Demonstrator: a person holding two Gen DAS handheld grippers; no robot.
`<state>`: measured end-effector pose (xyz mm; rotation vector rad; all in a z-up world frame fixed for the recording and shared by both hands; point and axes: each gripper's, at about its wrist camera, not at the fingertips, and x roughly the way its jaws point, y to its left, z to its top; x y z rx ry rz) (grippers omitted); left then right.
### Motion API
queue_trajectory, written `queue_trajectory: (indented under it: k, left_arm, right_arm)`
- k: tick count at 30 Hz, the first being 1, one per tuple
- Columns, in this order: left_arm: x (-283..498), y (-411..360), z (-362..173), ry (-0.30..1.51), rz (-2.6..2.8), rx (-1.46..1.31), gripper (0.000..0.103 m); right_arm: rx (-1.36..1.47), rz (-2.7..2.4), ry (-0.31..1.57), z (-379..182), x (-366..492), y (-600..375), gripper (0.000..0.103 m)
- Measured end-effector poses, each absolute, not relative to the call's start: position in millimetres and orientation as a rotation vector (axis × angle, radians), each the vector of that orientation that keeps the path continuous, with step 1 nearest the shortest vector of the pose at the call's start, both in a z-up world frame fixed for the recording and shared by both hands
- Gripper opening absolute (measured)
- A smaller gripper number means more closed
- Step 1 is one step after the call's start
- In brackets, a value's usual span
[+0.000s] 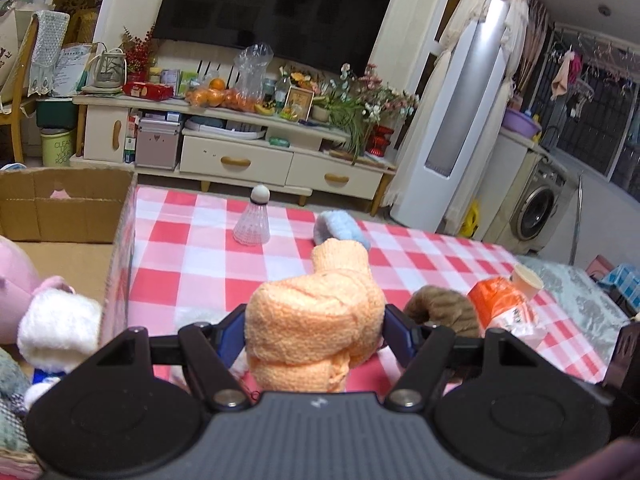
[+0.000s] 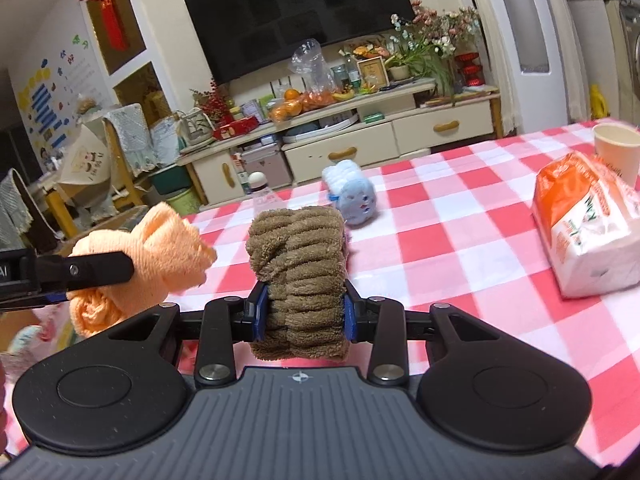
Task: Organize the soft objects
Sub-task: 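Lift and carry the towel with left tool while right tool carries the brown hat to the box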
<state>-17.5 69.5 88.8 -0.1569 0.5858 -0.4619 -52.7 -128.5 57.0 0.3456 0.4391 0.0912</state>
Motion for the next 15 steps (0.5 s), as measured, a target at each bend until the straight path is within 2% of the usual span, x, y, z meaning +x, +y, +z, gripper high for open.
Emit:
queue_trajectory:
  k: [15]
  left_arm:
    - [-21.6, 123.1, 112.9, 0.486, -0.409, -0.236, 0.070]
  right_arm:
    - [0.260, 0.259, 0.386, 85.4, -50.2, -88.2, 0.044]
